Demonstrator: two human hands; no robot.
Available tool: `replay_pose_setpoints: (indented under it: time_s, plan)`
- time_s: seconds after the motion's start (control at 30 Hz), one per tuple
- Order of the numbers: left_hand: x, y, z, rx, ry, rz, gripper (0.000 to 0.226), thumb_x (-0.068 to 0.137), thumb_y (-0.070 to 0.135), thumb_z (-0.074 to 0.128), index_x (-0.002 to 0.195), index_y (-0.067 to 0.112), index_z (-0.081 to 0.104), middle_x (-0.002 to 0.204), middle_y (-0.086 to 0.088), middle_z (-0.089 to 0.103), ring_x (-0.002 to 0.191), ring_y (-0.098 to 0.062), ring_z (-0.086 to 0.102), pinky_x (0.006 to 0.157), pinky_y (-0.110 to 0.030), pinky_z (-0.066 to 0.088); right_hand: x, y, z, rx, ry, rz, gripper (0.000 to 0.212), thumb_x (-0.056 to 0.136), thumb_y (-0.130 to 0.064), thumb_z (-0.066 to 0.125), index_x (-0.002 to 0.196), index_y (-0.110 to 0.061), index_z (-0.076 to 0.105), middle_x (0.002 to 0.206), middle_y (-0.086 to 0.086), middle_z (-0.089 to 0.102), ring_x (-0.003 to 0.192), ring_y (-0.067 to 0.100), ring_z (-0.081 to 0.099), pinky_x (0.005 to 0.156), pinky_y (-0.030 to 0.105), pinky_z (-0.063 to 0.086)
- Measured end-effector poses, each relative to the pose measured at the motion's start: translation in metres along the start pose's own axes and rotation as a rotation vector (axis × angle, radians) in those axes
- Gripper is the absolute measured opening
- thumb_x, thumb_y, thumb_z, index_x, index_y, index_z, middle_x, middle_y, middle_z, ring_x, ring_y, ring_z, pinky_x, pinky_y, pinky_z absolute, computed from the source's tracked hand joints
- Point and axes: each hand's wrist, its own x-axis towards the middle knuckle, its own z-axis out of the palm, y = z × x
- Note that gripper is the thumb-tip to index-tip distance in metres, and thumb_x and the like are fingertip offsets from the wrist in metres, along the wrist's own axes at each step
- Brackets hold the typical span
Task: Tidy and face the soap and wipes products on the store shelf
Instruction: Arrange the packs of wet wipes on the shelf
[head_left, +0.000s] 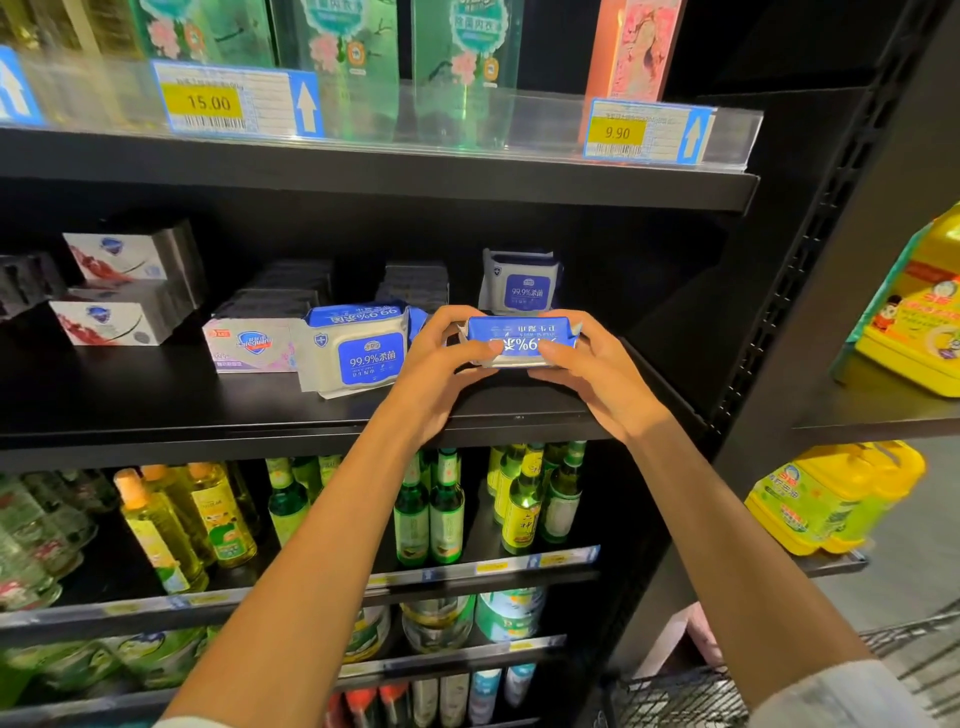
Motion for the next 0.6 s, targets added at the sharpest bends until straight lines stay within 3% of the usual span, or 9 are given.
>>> replay_pose_setpoints:
  time_s: [0.17, 0.23, 0.37, 0.47, 0.6]
  plan:
    - [-0.005, 0.004, 0.004, -0.015, -0.032, 0.008, 0.037, 0.092, 0.006, 0.074, 0.125, 0.016, 0.061, 0.132, -0.005, 0.059, 0.129, -0.026, 0.062, 0.090, -0.037, 0.060, -0.002, 0.001, -0.004, -0.001, 0.006, -0.038, 0.053, 0.085, -0.021, 0.080, 0.134, -0.018, 0.060, 0.137, 0.008, 0.061, 0.134, 0.024, 0.060, 0.096, 0.047, 0.061]
    - [-0.007, 0.008, 0.007, -0.036, -0.022, -0.003, 0.040, 0.091, 0.018, 0.075, 0.129, 0.021, 0.062, 0.136, -0.002, 0.058, 0.127, -0.022, 0.063, 0.087, -0.034, 0.059, -0.004, 0.002, -0.003, -0.026, -0.003, -0.077, 0.056, 0.084, -0.019, 0.081, 0.135, -0.018, 0.059, 0.135, 0.007, 0.062, 0.132, 0.024, 0.061, 0.095, 0.045, 0.061]
    - [-0.006, 0.011, 0.010, -0.045, 0.010, -0.081, 0.050, 0.087, 0.044, 0.072, 0.131, 0.023, 0.059, 0.130, -0.006, 0.067, 0.124, -0.025, 0.067, 0.101, -0.047, 0.058, -0.008, 0.002, -0.002, -0.009, -0.004, -0.121, 0.059, 0.083, -0.015, 0.081, 0.137, -0.015, 0.056, 0.137, 0.009, 0.061, 0.133, 0.024, 0.060, 0.094, 0.041, 0.062]
    - [-0.004, 0.009, 0.008, -0.076, 0.012, -0.132, 0.046, 0.097, 0.031, 0.071, 0.137, 0.017, 0.055, 0.132, -0.013, 0.067, 0.121, -0.029, 0.069, 0.102, -0.056, 0.056, -0.009, 0.002, -0.002, 0.003, -0.001, -0.141, 0.061, 0.081, -0.015, 0.082, 0.136, -0.016, 0.056, 0.139, 0.009, 0.059, 0.136, 0.024, 0.057, 0.092, 0.039, 0.062]
    - [-0.001, 0.007, 0.005, -0.079, 0.012, -0.126, 0.046, 0.098, 0.011, 0.070, 0.140, 0.017, 0.054, 0.133, -0.014, 0.066, 0.120, -0.029, 0.070, 0.101, -0.056, 0.057, -0.007, 0.004, -0.005, -0.025, -0.027, -0.130, 0.060, 0.082, -0.013, 0.082, 0.136, -0.021, 0.057, 0.142, 0.005, 0.058, 0.139, 0.023, 0.055, 0.090, 0.038, 0.063]
